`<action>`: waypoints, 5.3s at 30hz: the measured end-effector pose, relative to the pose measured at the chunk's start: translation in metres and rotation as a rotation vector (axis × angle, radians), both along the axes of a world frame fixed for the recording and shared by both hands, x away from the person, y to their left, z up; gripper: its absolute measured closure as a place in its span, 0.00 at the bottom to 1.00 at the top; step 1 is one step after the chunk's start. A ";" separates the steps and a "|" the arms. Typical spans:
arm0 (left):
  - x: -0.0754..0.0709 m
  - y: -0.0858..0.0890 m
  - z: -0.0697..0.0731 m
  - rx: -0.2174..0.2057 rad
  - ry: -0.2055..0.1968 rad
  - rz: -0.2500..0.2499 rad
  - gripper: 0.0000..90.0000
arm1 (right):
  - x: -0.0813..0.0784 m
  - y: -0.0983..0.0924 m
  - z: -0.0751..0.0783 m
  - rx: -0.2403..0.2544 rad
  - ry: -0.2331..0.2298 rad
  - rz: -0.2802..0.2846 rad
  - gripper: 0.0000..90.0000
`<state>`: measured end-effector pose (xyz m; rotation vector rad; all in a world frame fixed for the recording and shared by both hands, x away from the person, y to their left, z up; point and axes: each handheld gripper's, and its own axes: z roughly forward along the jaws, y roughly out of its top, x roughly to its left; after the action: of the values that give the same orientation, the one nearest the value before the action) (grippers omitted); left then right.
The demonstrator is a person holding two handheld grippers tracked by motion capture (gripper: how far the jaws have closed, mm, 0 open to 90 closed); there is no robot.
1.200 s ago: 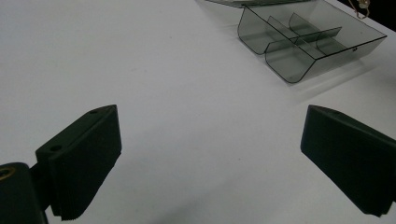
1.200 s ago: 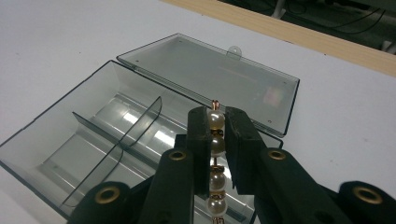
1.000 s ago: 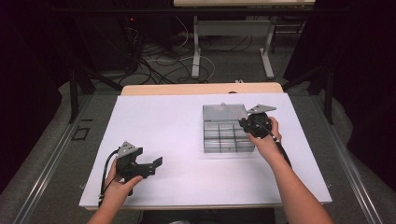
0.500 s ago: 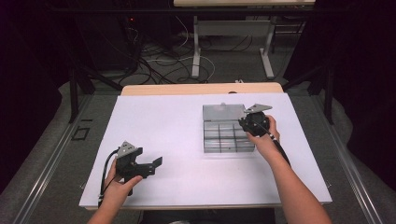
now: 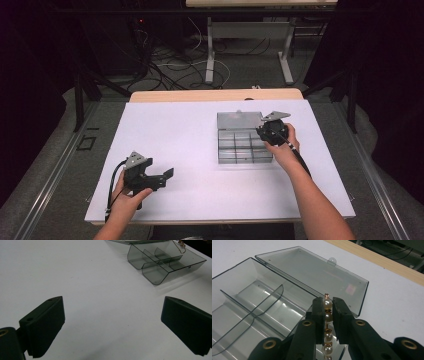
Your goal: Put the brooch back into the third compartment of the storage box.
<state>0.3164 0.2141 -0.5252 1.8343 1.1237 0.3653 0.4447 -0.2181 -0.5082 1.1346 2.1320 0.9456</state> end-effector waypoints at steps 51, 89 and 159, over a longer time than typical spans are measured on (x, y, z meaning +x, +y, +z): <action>0.002 0.000 -0.002 0.000 0.007 0.003 0.06 | -0.041 -0.003 0.023 0.164 0.014 0.039 0.44; -0.003 0.000 -0.001 0.007 0.002 0.015 0.06 | -0.099 -0.010 0.015 0.239 0.029 0.069 0.15; -0.001 0.005 -0.002 0.011 0.005 0.030 0.06 | -0.113 -0.105 -0.046 0.209 0.016 -0.221 0.03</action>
<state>0.3154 0.2194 -0.5270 1.8310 1.1556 0.3852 0.3319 -0.3233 -0.5538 1.4500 1.9039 1.0753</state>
